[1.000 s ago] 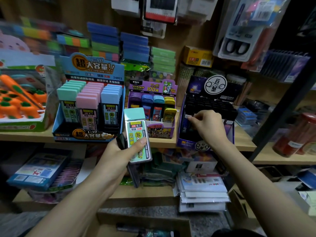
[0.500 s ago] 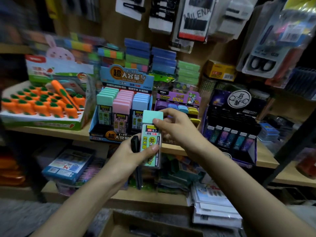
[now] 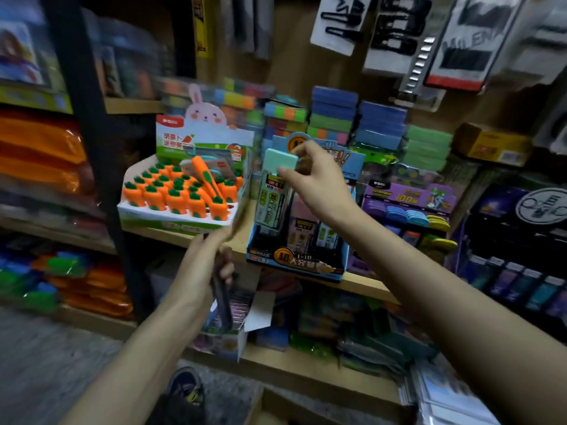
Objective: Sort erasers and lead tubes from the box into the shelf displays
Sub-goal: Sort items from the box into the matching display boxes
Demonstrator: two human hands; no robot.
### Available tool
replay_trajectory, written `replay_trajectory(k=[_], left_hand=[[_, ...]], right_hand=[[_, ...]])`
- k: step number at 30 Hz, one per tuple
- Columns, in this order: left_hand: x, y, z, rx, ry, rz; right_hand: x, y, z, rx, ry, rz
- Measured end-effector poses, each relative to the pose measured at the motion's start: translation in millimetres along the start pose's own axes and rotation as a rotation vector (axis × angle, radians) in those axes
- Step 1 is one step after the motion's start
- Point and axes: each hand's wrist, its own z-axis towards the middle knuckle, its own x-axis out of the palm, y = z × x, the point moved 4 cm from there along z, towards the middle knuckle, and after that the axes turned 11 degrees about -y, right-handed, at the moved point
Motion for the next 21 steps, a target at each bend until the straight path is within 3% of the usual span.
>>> replay_trajectory(k=[3,8,14,21], left_hand=[[-4.1,-3.9,4.0,-0.075,0.027,-0.179],[-8.9,-2.2,9.7,-0.063,-0.043,-0.127],[-13.8,0.3,16.9,0.052,-0.02,-0.077],[-11.0,-3.1,11.4,0.224,0.076,0.051]], right_hand=[[16.5,-2.1,3.9,-0.127,0.049,-0.162],[31.0,-9.9,1.5,-0.21,0.106,-0.328],[28.3,-16.1,0.4,-0.125,0.126,-0.269],[28.2,-22.4,-3.4,-0.319,0.039,-0.456]])
